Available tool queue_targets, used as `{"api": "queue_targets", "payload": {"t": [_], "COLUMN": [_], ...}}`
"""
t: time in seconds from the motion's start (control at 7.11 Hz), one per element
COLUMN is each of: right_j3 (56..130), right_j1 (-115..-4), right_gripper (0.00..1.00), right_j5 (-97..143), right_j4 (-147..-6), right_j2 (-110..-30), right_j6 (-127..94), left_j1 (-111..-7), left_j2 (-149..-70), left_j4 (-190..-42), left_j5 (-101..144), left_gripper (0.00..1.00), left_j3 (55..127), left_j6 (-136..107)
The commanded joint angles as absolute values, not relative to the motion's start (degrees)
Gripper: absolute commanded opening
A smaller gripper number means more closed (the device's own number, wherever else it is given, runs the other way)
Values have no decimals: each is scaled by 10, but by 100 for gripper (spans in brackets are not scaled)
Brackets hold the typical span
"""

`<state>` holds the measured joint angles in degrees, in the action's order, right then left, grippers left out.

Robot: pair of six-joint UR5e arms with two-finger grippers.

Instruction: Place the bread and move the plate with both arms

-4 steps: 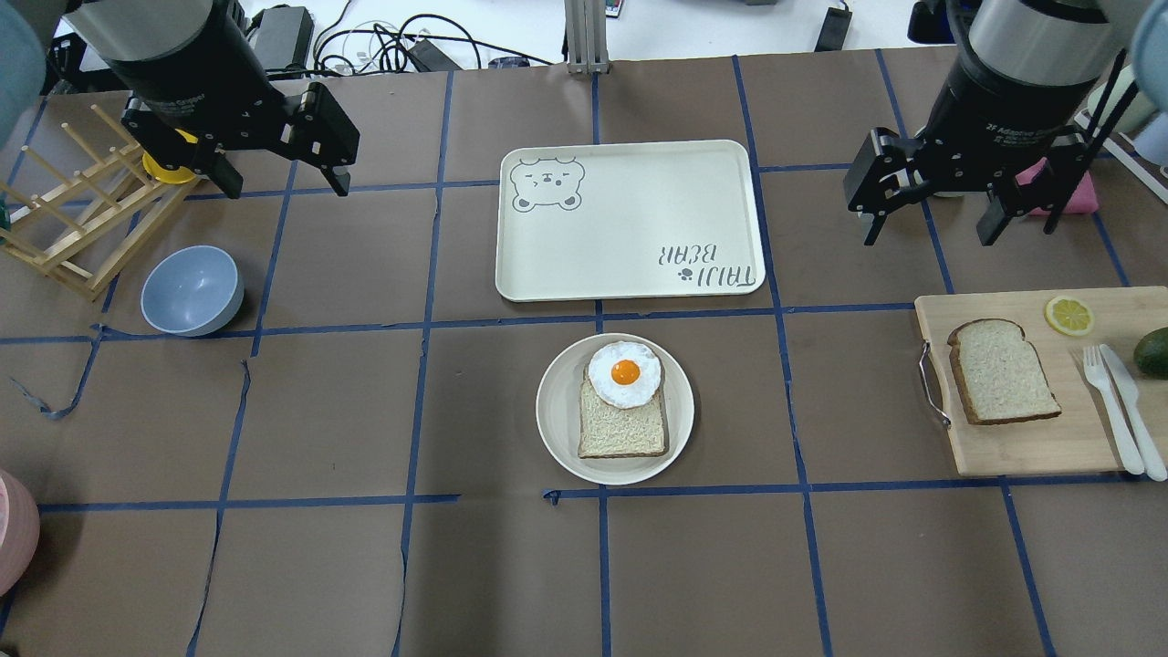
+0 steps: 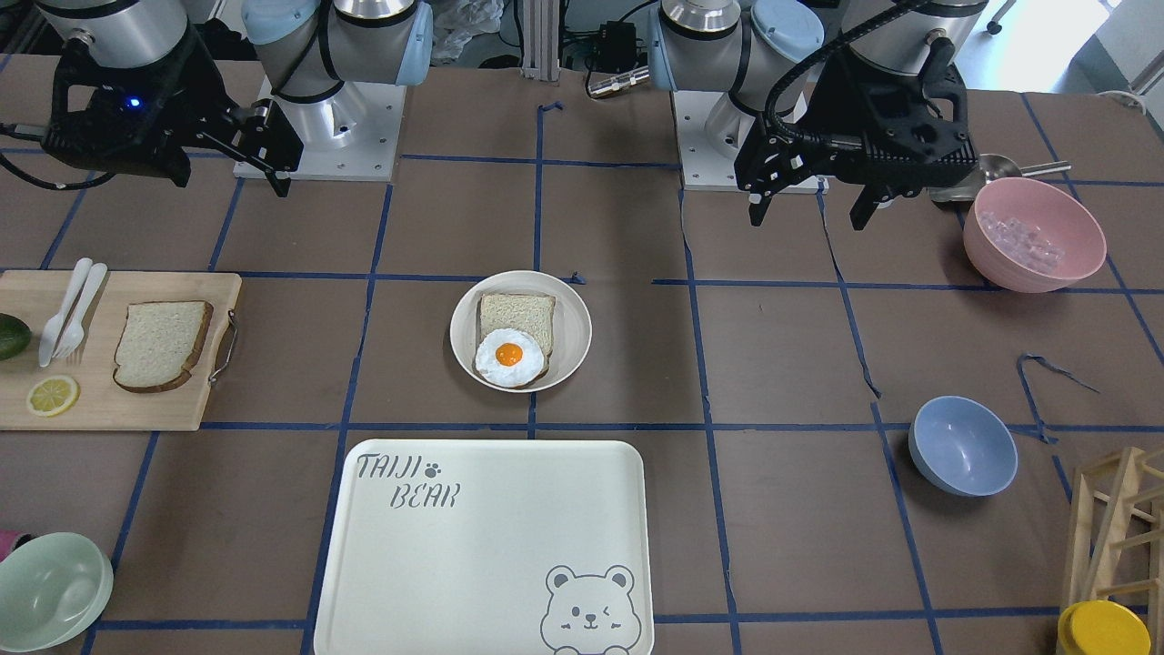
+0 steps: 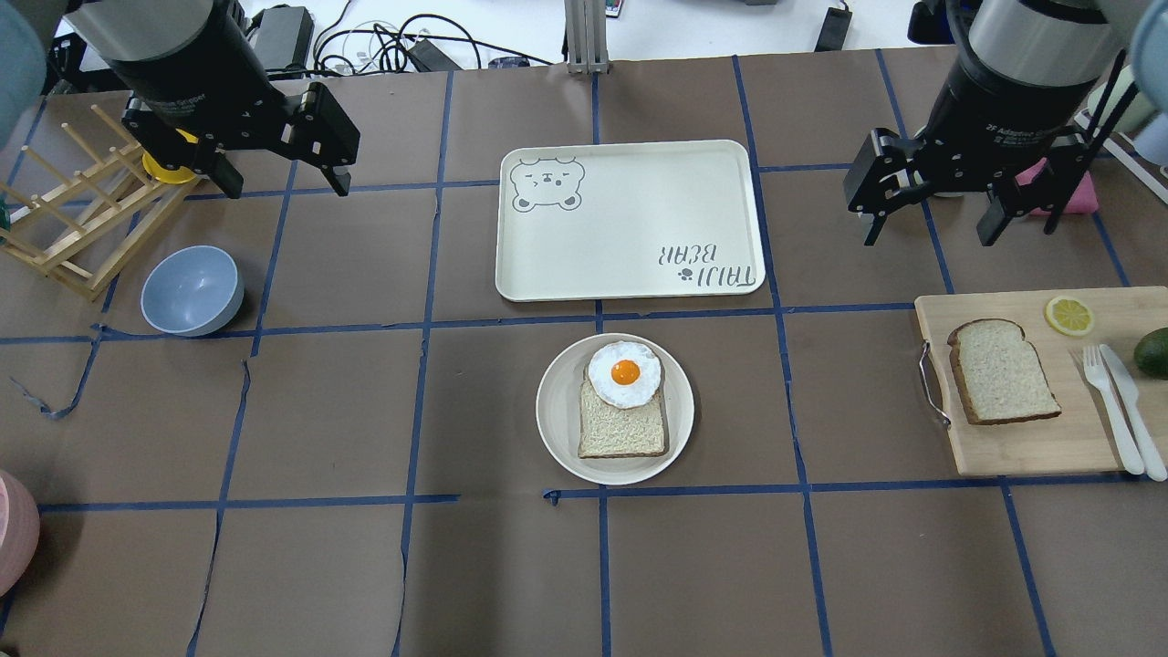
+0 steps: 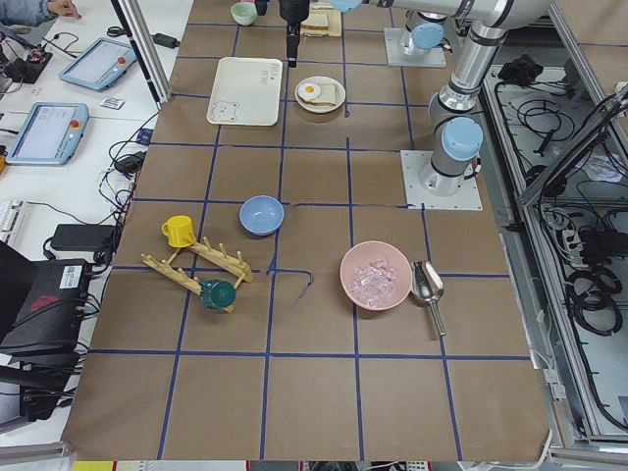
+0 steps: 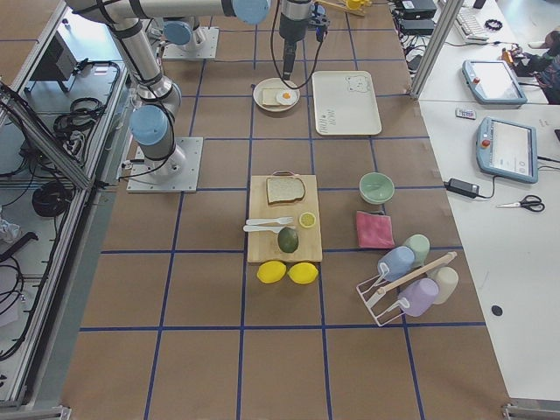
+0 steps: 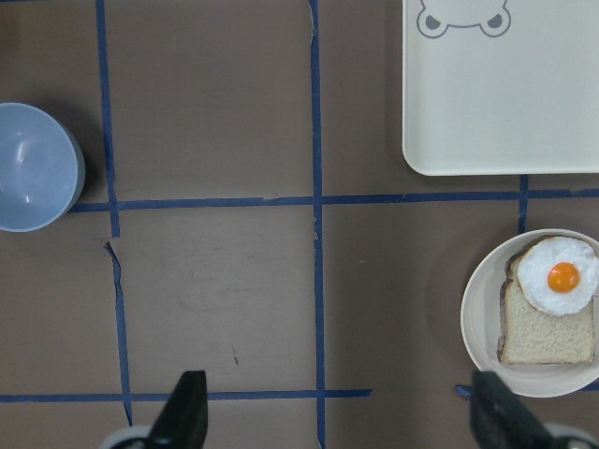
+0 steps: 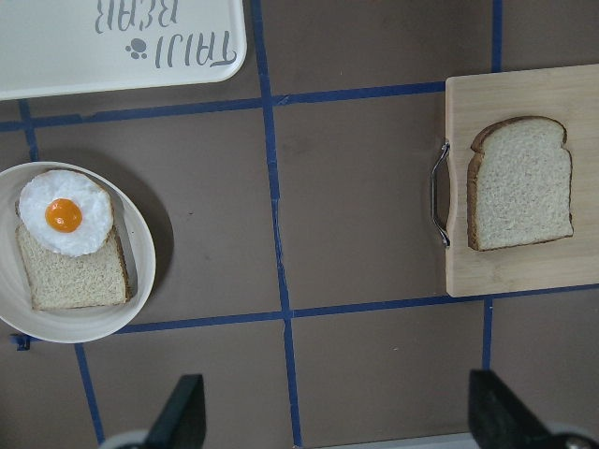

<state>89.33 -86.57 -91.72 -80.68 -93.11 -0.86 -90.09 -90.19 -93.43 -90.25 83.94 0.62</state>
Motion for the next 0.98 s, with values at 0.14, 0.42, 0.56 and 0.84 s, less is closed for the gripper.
{"api": "queue_targets", "payload": {"t": [0.14,0.42,0.56,0.84], "right_j3": [894,893,893,891], "right_j1": [-866,-866,-867,-867], "right_gripper": [100,100,100,100], "right_j5": [-918,-918,-920,-909], "right_j4": [-807,-808,-808,-809], "right_j2": [-931,-931,-928,-926], "right_j6": [-6,-5,-21,-21], "left_j1": [-900,-901,-901,-901], "left_j2": [-901,-901,-902,-902], "left_j4": [-934,-934,-934,-934], "left_j5": [-903,-902,-902,-903], "left_gripper": [100,100,100,100], "left_j3": [839,838,838,840], "left_j6": [6,7,7,7]}}
